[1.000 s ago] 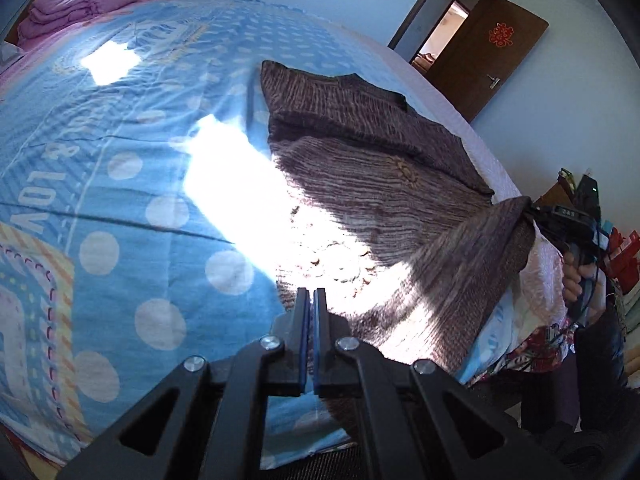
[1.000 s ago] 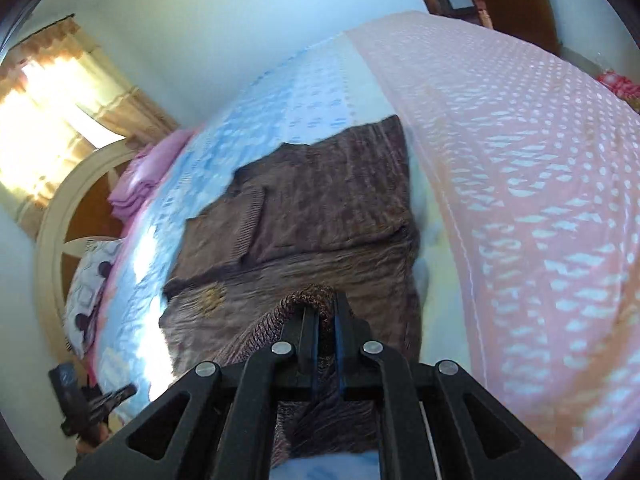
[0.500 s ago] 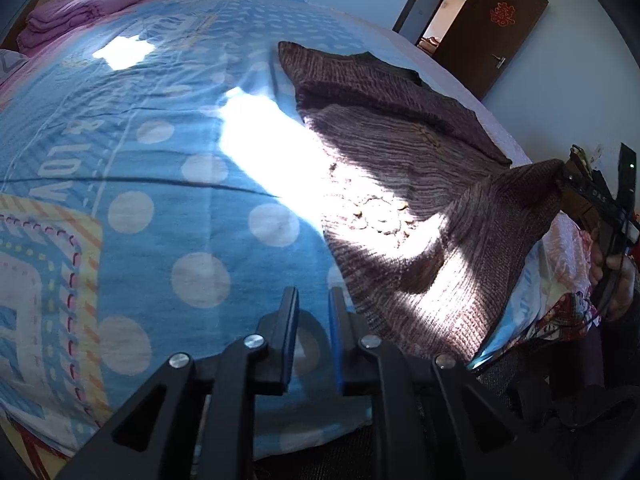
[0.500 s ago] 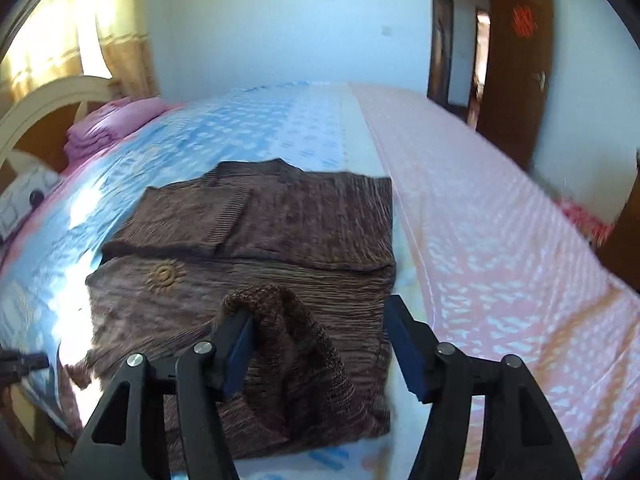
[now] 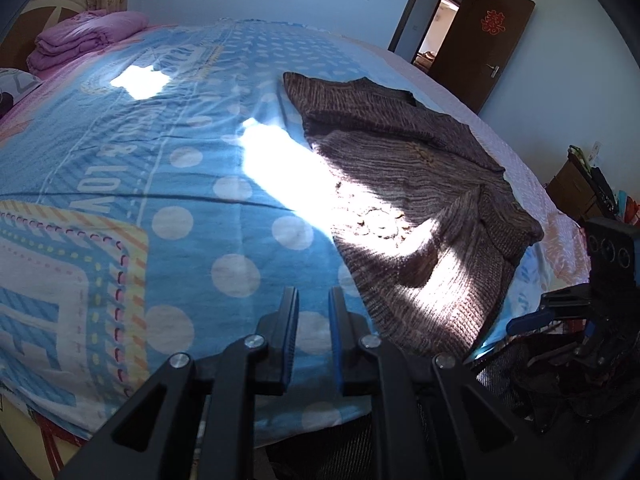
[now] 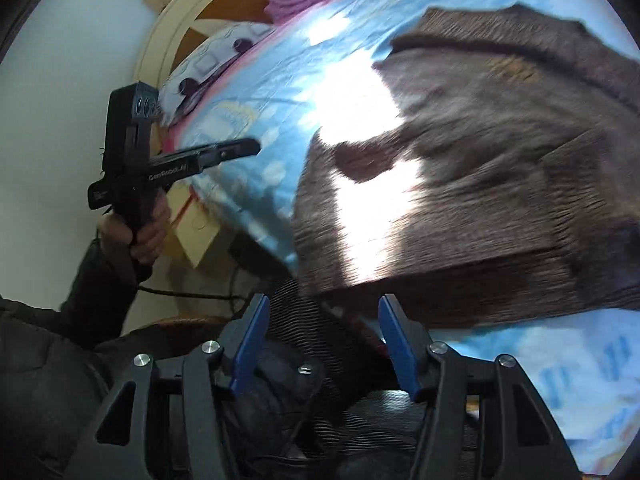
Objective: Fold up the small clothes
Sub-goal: 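Open the left gripper to release the hem while the right gripper presses the fold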
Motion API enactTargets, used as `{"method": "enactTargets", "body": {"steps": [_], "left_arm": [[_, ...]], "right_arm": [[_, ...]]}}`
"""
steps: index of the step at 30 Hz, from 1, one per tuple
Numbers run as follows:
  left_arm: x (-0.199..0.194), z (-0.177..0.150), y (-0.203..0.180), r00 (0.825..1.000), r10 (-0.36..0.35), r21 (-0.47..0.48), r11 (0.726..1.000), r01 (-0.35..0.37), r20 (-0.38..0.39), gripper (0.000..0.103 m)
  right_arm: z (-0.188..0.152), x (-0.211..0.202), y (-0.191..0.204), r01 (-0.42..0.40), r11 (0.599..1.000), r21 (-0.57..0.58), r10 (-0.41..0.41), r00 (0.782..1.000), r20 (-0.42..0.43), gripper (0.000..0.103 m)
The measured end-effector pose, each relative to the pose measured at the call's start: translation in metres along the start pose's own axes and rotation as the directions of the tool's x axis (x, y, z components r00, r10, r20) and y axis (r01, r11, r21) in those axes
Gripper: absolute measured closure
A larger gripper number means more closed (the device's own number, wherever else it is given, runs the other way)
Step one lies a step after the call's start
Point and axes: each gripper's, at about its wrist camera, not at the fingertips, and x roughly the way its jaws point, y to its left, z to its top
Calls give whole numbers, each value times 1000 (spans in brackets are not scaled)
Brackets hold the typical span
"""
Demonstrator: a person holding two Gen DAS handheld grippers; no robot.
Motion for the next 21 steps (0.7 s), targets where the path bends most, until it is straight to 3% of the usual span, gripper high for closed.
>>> {"method": "enactTargets", "body": {"steps": [3, 6, 9, 12, 13, 16, 21], "left_arm": [[-1, 2, -3, 1000, 0, 21, 1000, 0, 8, 87], [-1, 3, -1, 1000, -7, 13, 1000, 7, 9, 87], [-3, 2, 1, 1000, 0, 8, 1000, 0, 14, 87], [-4, 3, 6, 1000, 1, -5, 1000, -1, 18, 87], [-3, 3, 8, 1000, 0, -9, 1000, 0, 16, 87], [-1, 3, 11, 1000, 5, -13, 1000, -4, 11, 87], [5, 16, 17, 1000, -13, -20, 1000, 13, 13, 87]], "right_arm": [[6, 12, -2, 7, 1000, 6, -7, 1000, -10, 49], [9, 35, -10, -47, 996, 78, 51, 997, -55, 57], [12, 61, -4, -62, 995, 77, 71, 991, -118, 63], [18, 71, 4, -79, 996, 41, 84, 988, -128, 88], [21, 69, 4, -81, 996, 38, 84, 990, -116, 99], [40, 48, 3, -106, 994, 28, 107, 994, -15, 99], [103, -7, -6, -132, 991, 12, 128, 977, 171, 99]]}}
